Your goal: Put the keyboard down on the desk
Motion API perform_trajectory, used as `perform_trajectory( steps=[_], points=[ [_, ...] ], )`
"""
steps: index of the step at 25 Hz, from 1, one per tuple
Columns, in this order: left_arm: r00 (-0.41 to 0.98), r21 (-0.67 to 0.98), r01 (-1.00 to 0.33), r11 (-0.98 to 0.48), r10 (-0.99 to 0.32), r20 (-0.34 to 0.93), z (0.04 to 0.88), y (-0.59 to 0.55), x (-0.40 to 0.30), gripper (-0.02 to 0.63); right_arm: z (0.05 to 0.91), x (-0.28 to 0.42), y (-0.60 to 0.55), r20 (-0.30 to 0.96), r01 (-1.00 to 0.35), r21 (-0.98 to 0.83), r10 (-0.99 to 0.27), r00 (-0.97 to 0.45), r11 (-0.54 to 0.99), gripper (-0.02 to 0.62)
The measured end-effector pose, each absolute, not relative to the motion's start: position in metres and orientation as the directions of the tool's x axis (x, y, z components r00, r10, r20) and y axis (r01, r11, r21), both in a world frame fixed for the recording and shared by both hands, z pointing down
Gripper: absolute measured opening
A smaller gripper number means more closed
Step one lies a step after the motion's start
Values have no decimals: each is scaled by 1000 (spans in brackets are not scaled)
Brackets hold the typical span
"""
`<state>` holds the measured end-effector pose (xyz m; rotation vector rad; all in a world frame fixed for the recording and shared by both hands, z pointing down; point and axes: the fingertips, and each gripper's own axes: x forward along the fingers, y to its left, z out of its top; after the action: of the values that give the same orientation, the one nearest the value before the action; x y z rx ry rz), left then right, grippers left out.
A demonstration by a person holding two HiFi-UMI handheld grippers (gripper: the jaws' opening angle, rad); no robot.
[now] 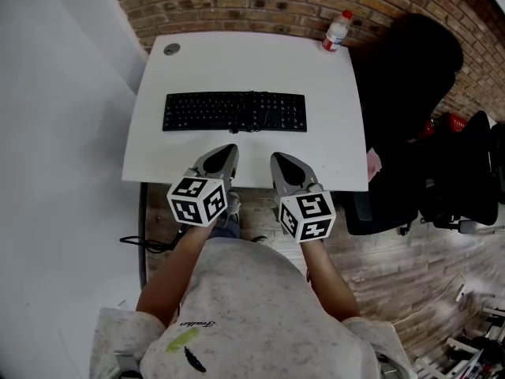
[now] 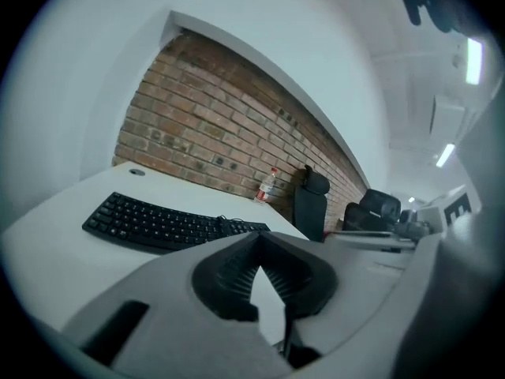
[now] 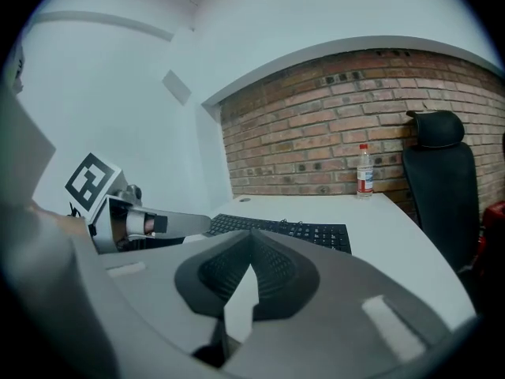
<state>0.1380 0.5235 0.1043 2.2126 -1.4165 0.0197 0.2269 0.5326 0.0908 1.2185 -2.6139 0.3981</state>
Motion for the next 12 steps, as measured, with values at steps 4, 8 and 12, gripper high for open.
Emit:
perform_trajectory(
  steps=[4, 8, 12],
  points=[
    [465, 345, -865, -363, -839, 284, 105, 536, 147, -2, 91, 230, 543, 314, -774, -142, -714, -626, 617, 11],
    [472, 342, -862, -374, -837, 277, 104, 544, 150, -2, 91, 230, 550, 315, -773, -139, -712, -628, 620, 11],
    [472, 335, -863, -378, -840, 268, 102, 548, 154, -2, 90, 233, 556, 316, -771, -130, -711, -628, 623, 11]
  ],
)
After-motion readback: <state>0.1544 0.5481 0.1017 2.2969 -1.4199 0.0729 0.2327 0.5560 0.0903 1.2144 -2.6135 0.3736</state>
